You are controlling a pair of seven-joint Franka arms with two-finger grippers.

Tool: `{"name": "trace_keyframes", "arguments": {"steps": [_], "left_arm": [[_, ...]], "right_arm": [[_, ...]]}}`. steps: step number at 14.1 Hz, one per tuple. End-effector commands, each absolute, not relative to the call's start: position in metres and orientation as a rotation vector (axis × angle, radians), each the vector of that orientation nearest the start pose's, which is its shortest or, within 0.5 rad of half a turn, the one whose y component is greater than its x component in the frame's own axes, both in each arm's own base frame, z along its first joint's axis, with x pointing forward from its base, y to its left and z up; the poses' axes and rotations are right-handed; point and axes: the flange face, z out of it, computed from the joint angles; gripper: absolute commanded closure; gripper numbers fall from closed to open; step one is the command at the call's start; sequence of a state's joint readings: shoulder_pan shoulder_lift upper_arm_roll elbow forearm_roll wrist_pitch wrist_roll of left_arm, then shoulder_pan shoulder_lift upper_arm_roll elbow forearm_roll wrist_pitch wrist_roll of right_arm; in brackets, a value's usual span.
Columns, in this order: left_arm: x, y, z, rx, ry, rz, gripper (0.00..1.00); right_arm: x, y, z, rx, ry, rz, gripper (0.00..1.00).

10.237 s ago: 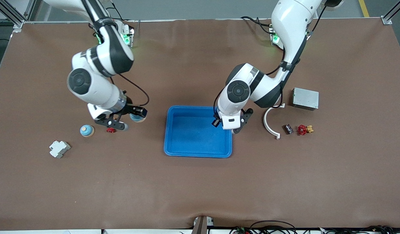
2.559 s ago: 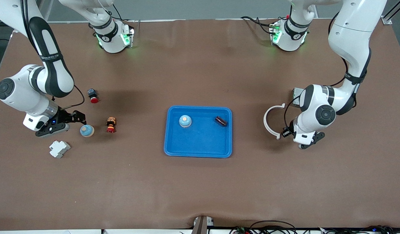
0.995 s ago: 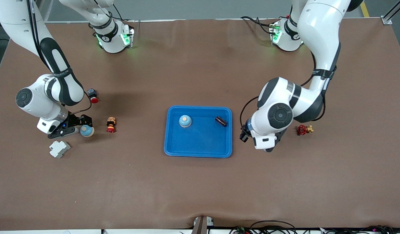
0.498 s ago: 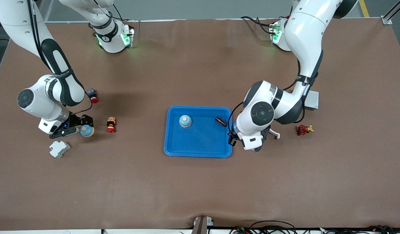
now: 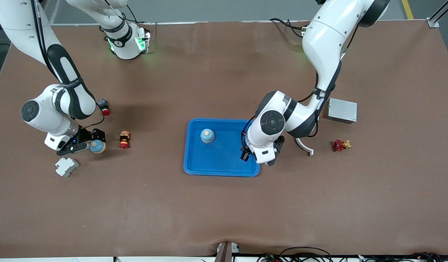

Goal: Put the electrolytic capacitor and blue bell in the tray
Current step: 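Carry the capacitor into the tray while the right gripper lifts the bell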

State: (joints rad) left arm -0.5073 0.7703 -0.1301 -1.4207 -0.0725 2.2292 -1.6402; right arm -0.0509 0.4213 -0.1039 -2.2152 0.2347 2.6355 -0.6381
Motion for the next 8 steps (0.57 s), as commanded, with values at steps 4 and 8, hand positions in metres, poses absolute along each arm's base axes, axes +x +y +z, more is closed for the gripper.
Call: {"name": "trace_keyframes", "arguments": {"steps": [4, 8], "left_arm": [[0.599, -0.426, 0.21, -2.767, -1.651, 0.142, 1.0], [0.598, -0.425, 0.195, -2.768, -1.63, 0.122, 1.0]], "right_arm": [[0.547, -0.09, 0.188, -3.033, -0.425, -0.063, 1.0], [0.555, -0.087, 0.198, -3.016, -0.408, -0.038, 1.0]]}}
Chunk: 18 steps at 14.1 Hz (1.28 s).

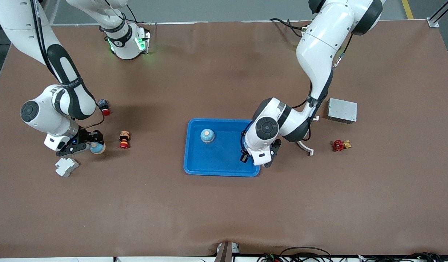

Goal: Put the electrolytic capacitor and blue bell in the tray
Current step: 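Carry the capacitor into the tray while the right gripper lifts the bell, then release the capacitor with the left gripper while the right gripper carries the bell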

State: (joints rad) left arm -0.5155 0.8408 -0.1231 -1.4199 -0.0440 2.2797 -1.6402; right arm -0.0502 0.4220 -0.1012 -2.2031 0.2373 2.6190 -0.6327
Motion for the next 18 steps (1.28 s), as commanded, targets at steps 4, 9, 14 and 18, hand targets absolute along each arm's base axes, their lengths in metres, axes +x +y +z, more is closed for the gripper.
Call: {"name": "trace_keyframes", "arguments": {"steps": [4, 9, 14, 18], "left_arm": [[0.6, -0.426, 0.19, -2.789, -1.62, 0.086, 1.0], [0.6, -0.424, 0.186, -2.783, -1.617, 0.088, 1.0], [0.6, -0.423, 0.186, -2.785, -1.614, 0.086, 0.28], [0.6, -0.425, 0.191, -2.791, -1.613, 0.078, 0.0]], "right_arm": [[0.585, -0.082, 0.238, -2.963, -0.347, 0.05, 1.0], [0.602, -0.023, 0.277, -2.974, -0.255, 0.033, 1.0], [0.595, 0.062, 0.31, -2.981, -0.053, 0.106, 1.0], [0.576, 0.157, 0.32, -3.045, 0.149, 0.128, 1.0]]}}
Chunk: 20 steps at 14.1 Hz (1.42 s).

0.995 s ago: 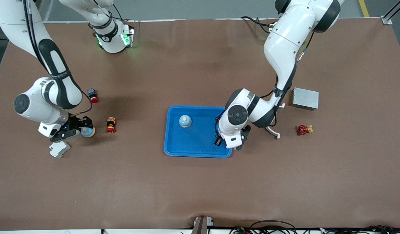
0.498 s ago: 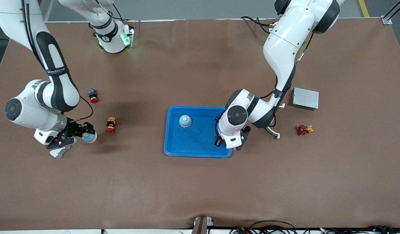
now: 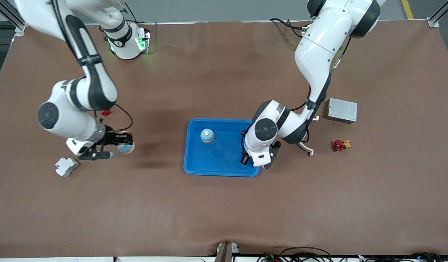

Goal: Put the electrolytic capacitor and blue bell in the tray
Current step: 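Release the capacitor with the left gripper while the right gripper carries the bell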

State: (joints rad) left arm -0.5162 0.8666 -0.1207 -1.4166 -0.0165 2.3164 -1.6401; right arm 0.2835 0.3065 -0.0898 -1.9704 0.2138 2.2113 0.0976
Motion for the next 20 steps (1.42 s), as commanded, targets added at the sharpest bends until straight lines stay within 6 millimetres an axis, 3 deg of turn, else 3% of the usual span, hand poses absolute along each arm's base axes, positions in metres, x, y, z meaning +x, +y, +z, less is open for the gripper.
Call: {"name": "trace_keyframes", "arguments": {"steps": [1, 4, 6, 8, 10, 14, 16, 20], "left_arm": [[0.602, -0.424, 0.196, -2.793, -1.613, 0.076, 0.0], [0.608, -0.417, 0.225, -2.786, -1.616, 0.062, 0.0], [0.607, -0.407, 0.238, -2.751, -1.522, 0.019, 0.0], [0.606, -0.398, 0.254, -2.723, -1.478, 0.009, 0.0], [0.602, -0.389, 0.277, -2.741, -1.316, 0.027, 0.0], [0.606, -0.343, 0.331, -2.774, -1.104, 0.098, 0.0], [0.607, -0.311, 0.352, -2.8, -1.038, 0.116, 0.0], [0.591, -0.246, 0.387, -2.858, -0.854, 0.141, 0.0]], "right_arm": [[0.571, 0.178, 0.32, -3.052, 0.195, 0.133, 1.0], [0.555, 0.231, 0.319, -3.053, 0.316, 0.129, 1.0], [0.544, 0.271, 0.32, -3.057, 0.393, 0.116, 1.0], [0.544, 0.302, 0.317, -3.072, 0.479, 0.082, 1.0], [0.544, 0.332, 0.31, -3.067, 0.533, 0.066, 1.0], [0.553, 0.365, 0.287, -3.028, 0.609, 0.001, 1.0], [0.561, 0.38, 0.274, -3.02, 0.63, -0.016, 1.0], [0.575, 0.409, 0.265, -2.986, 0.686, -0.045, 1.0]]}}
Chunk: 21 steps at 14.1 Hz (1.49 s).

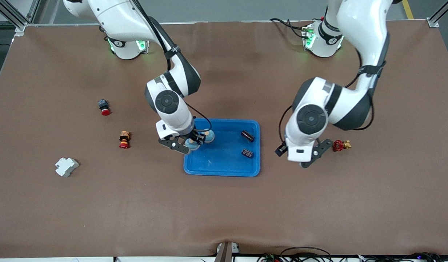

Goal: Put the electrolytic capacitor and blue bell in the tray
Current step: 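Release the capacitor with the left gripper while the right gripper carries the bell, then return the left arm to rest while the right gripper lowers the bell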

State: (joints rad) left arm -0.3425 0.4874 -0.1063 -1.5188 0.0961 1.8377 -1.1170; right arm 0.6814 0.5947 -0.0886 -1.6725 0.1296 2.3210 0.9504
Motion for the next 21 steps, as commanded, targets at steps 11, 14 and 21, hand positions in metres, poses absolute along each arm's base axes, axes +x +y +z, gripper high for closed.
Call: {"name": "trace_keyframes", "arguments": {"steps": [11, 14, 21], "left_arm": [[0.535, -0.05, 0.456, -3.079, -0.336, 0.214, 0.0], [0.529, -0.019, 0.464, -3.103, -0.186, 0.23, 0.0], [0.538, -0.017, 0.518, -3.125, -0.131, 0.033, 0.0]], "right_arm": [[0.588, 0.432, 0.213, -2.951, 0.754, -0.091, 1.0], [0.587, 0.434, 0.199, -2.948, 0.755, -0.103, 1.0], [0.587, 0.433, 0.19, -2.958, 0.75, -0.108, 1.0]]}}
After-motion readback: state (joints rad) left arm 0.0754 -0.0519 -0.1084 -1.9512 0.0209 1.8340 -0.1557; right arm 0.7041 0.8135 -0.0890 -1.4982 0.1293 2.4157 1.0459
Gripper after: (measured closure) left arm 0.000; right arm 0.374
